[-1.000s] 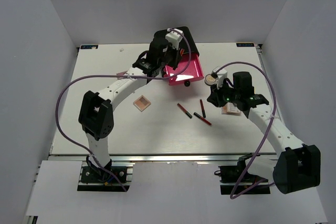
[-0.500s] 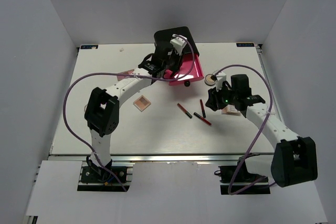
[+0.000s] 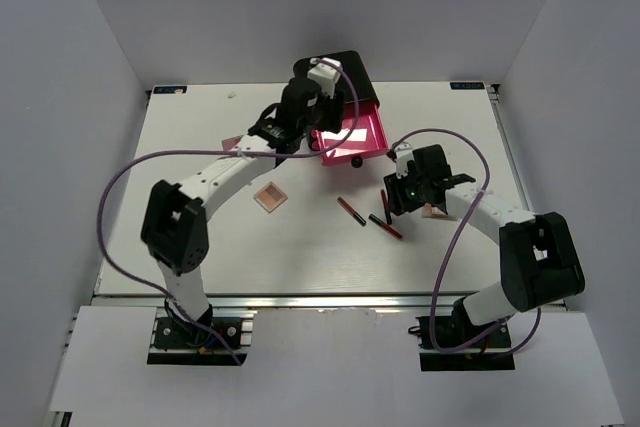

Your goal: Organize the makeup

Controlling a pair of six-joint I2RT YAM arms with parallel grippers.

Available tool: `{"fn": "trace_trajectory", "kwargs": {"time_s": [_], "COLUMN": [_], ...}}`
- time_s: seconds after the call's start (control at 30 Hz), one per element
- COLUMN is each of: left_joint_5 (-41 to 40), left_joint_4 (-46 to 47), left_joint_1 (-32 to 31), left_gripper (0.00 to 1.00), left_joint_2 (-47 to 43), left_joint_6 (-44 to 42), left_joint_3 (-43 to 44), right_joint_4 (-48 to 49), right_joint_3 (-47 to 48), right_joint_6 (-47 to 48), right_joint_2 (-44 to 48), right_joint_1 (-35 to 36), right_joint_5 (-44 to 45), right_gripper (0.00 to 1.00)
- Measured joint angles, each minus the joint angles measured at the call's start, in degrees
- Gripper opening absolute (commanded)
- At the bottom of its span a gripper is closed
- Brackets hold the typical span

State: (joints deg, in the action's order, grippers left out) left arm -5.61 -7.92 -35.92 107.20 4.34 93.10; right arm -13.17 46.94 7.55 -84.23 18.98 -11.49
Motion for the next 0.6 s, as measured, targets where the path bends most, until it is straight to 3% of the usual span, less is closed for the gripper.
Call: {"fn": "trace_trajectory", "kwargs": {"time_s": [0.23,0.4,0.6], "left_joint_5": [-5.7,-10.6,-14.2], "left_joint_4": [5.0,7.7,7.9], "left_joint_1": [0.0,0.0,0.0], "left_gripper": [0.87,0.87,0.88], "left_joint_2": [-23.5,-36.7,-44.0], "left_joint_6": [8.2,15.6,23.6], "left_joint_3": [-22.1,-35.9,-46.0], "right_joint_4": [4.0,6.0,6.6], "right_joint_3": [0.0,0.2,0.9], "right_joint_6": [-1.2,-1.5,-1.2], "right_joint_2": [-1.7,-5.6,-8.5], "right_joint_1": [3.4,3.6,4.0], "right_joint_5": [4.0,7.1,9.2], "right_gripper": [0.51,0.5,0.44]}}
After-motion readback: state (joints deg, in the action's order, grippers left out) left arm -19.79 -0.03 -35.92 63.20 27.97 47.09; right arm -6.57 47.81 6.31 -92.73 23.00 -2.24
